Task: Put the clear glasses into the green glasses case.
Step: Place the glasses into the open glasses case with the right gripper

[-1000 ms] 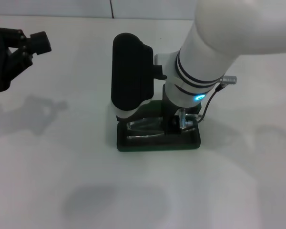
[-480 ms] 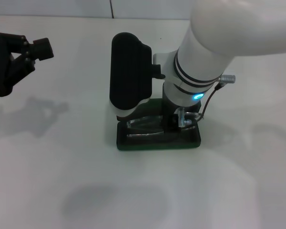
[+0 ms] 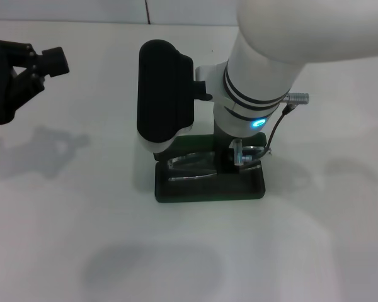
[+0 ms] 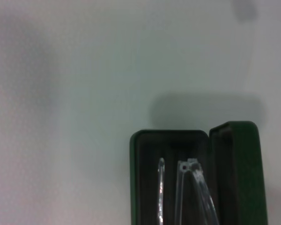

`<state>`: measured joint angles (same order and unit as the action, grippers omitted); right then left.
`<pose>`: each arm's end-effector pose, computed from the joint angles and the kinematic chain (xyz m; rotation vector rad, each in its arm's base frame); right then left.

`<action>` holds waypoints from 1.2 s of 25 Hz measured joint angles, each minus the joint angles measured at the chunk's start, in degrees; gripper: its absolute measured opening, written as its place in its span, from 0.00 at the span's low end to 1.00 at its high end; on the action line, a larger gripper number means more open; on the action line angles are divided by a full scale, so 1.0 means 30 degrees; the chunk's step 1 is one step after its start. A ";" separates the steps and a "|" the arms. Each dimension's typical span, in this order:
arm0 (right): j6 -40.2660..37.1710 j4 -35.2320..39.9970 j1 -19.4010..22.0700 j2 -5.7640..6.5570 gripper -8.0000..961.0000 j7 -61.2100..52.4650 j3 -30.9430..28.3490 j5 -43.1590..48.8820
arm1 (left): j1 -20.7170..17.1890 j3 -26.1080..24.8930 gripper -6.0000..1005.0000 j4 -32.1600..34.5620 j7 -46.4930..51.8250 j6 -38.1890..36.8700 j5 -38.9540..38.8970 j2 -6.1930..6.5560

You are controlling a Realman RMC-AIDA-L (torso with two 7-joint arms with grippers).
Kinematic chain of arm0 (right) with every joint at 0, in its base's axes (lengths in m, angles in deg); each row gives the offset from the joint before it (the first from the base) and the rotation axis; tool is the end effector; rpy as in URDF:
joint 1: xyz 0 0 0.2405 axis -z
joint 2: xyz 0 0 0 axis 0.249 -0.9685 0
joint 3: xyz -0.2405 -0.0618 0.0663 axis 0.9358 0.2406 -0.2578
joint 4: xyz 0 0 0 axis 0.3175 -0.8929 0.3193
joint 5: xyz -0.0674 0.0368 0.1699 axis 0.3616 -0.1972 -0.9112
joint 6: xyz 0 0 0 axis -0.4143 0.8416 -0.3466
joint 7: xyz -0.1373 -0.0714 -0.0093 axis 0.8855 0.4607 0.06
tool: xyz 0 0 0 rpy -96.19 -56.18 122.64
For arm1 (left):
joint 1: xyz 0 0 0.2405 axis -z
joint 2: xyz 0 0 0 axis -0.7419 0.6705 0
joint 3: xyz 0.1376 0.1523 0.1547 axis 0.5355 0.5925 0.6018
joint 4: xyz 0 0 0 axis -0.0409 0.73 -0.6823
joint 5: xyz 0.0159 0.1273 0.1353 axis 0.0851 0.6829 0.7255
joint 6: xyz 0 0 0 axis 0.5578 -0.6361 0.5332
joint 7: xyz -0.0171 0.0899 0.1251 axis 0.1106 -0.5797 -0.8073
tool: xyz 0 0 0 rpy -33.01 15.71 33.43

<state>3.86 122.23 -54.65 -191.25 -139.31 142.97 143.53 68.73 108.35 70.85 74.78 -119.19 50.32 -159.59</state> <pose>0.0532 0.3357 -0.1125 -2.7556 -0.2234 -0.9286 -0.2363 0.2855 0.1041 -2.6017 -0.1538 -1.0643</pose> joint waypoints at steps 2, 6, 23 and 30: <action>-0.0008 -0.0368 -0.0233 0.0001 0.13 -0.0001 0.0002 -0.0306 | 0.0019 -0.0005 0.03 0.0000 0.0000 0.0000 -0.0006 0.0030; 0.0150 -0.1174 -0.0597 0.0004 0.13 -0.0001 0.0240 -0.0945 | 0.0029 -0.0006 0.03 0.0001 -0.0042 0.0001 -0.0012 0.0039; 0.0208 -0.1085 -0.0524 0.0001 0.14 -0.0239 0.0629 -0.1055 | -0.0157 -0.0003 0.03 -0.0056 -0.0178 0.0000 -0.0007 -0.0070; 0.0080 -0.0983 -0.0531 0.0000 0.18 -0.0454 0.0730 -0.1050 | -0.0185 -0.0003 0.03 -0.0088 -0.0205 0.0001 0.0000 -0.0109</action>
<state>4.10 119.28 -56.24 -191.25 -140.67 145.17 140.38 68.17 108.34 70.58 74.17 -119.19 50.32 -159.92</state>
